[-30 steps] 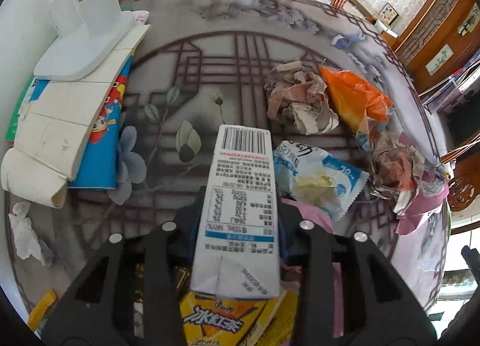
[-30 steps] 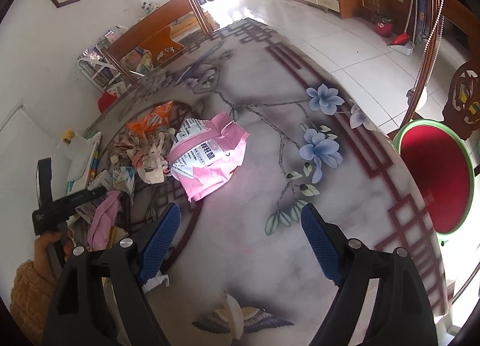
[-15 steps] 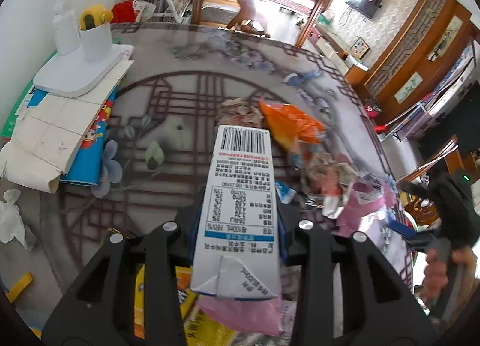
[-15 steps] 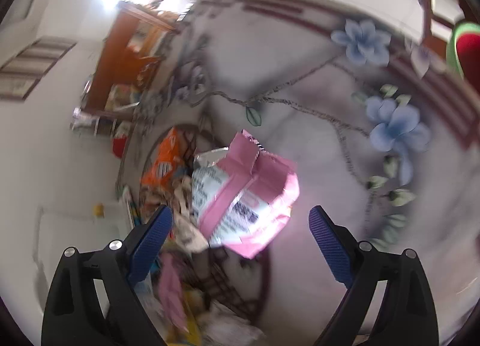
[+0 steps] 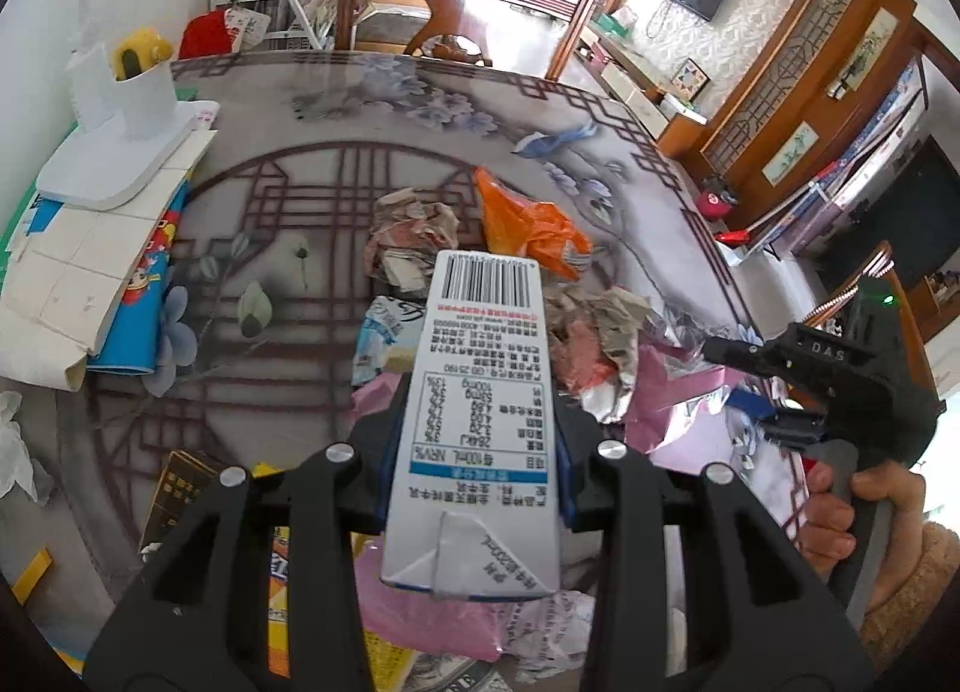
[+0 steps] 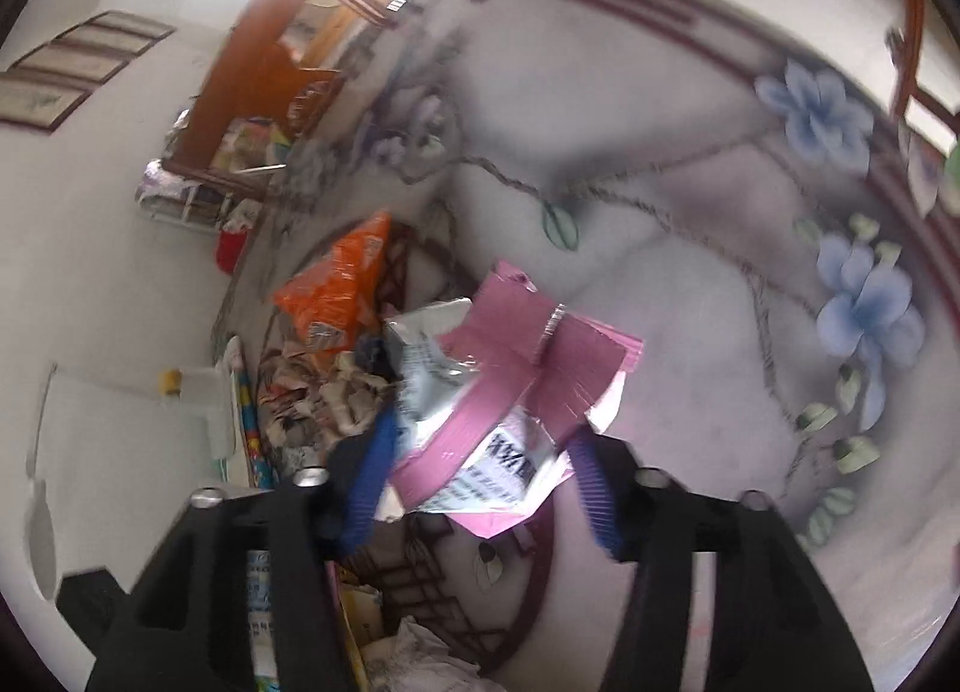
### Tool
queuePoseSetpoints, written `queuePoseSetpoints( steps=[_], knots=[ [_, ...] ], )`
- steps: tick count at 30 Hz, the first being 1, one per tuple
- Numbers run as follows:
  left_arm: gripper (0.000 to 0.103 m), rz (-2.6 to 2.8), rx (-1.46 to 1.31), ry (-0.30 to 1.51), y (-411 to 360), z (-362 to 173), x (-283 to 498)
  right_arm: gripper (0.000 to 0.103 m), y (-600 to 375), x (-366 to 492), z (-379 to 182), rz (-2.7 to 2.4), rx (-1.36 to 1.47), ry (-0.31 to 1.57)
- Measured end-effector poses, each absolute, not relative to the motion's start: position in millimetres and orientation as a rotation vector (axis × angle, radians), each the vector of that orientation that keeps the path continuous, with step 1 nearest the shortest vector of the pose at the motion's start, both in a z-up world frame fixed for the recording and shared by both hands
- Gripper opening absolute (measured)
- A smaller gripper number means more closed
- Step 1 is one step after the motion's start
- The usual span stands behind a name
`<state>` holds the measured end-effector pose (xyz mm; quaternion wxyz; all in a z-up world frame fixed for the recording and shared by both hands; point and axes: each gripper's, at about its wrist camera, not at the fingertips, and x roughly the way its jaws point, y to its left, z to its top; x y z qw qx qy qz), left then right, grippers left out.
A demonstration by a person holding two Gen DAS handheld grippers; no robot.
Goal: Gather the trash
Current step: 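Grasp the white milk carton with the left tool while the right tool grasps the pink snack bag, then carry the pink bag and milk carton over to the red bin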
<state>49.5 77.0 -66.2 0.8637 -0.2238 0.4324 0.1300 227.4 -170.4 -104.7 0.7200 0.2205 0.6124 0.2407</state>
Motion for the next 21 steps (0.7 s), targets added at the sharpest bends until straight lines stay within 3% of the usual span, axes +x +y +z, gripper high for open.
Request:
queuePoseSetpoints(
  steps=[11, 21],
  knots=[
    [0.037, 0.187, -0.413, 0.887, 35, -51, 54, 0.043, -220, 168, -50, 0.573, 0.261, 1.183],
    [0.037, 0.093, -0.330, 0.947, -18, -51, 87, 0.044, -274, 133, -33, 0.456, 0.284, 1.057]
  ],
)
